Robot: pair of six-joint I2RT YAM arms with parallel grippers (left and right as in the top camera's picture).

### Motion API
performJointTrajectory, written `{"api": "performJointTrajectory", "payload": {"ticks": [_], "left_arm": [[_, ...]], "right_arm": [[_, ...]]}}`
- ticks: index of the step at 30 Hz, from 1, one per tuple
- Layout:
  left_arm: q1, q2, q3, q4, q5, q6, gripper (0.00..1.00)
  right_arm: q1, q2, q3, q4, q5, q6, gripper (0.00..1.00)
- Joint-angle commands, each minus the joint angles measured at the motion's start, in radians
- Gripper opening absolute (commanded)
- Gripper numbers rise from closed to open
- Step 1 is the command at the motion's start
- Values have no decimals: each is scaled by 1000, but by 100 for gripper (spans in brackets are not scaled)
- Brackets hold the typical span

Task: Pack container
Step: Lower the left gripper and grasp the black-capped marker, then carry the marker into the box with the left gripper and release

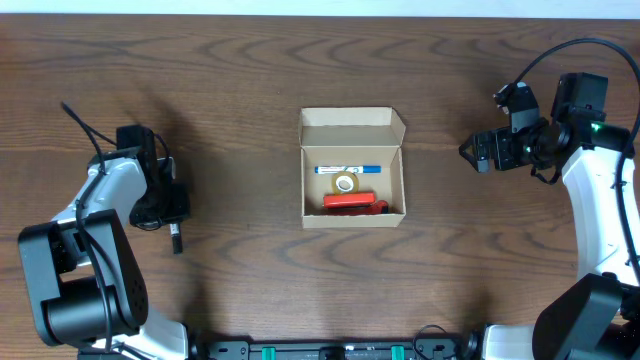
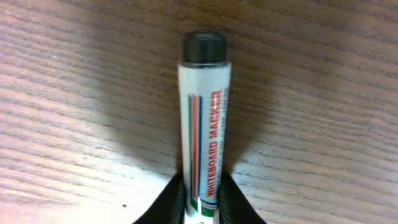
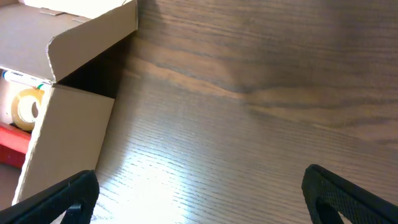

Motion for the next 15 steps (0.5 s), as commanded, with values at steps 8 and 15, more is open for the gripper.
{"api": "performJointTrajectory", "payload": {"ticks": [8, 15], "left_arm": [[-21, -35, 26, -4, 197, -70, 6], [-214, -195, 153, -10, 351, -2, 6]], "right_arm": [[-8, 3, -5, 1, -14, 16, 99], [-8, 3, -5, 2, -14, 16, 99]]}}
